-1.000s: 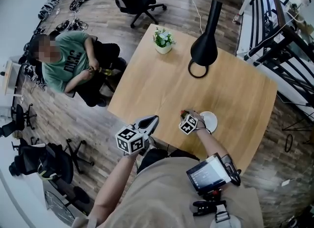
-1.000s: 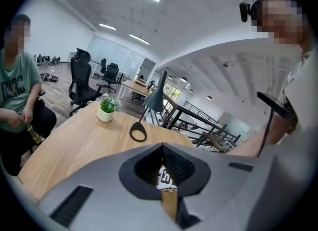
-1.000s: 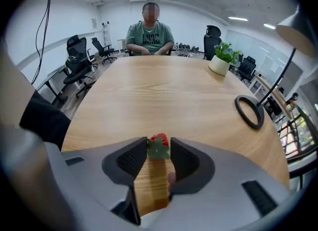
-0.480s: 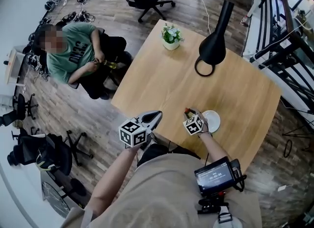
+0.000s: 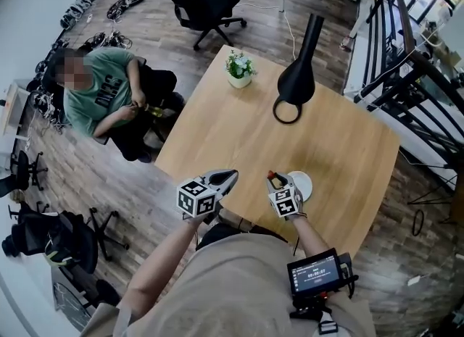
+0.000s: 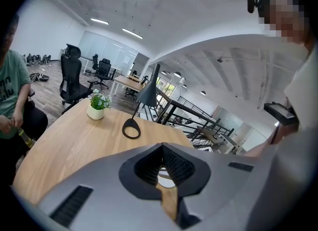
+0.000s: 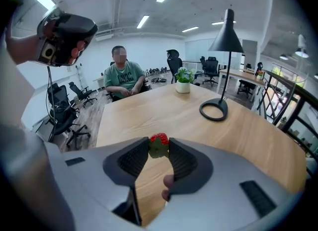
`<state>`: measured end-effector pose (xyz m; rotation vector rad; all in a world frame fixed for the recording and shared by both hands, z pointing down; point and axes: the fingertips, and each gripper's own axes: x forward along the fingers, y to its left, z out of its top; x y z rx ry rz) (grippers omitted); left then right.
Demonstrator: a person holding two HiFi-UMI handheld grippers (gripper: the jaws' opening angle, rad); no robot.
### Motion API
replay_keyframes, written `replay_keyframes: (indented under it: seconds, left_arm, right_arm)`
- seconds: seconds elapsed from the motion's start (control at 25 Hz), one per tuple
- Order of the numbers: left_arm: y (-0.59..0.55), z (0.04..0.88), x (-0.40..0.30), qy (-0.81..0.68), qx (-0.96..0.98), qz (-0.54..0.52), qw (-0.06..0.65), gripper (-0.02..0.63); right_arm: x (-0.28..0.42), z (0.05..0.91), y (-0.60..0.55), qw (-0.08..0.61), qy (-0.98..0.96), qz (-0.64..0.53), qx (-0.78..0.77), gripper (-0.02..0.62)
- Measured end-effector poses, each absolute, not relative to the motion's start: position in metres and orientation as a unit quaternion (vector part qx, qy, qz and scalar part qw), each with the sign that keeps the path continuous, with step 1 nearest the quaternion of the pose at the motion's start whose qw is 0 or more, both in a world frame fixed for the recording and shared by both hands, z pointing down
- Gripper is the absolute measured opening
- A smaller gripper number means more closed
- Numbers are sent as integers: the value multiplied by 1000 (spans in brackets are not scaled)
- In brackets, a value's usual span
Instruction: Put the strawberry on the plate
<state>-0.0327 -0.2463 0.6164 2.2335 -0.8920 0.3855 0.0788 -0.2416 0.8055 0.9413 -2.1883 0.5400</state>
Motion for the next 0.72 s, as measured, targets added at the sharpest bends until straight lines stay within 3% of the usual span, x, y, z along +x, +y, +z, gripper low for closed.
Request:
replay_keyframes:
  seconds: [0.28, 0.72]
  left_arm:
    - [-256, 600, 18, -304, 883, 154, 323, 2]
    - [-248, 617, 77, -266, 891, 167, 329, 2]
  right_arm:
    - [126, 785, -244, 329, -832, 191, 403, 135]
    - [215, 820, -230, 334, -793, 212, 463, 135]
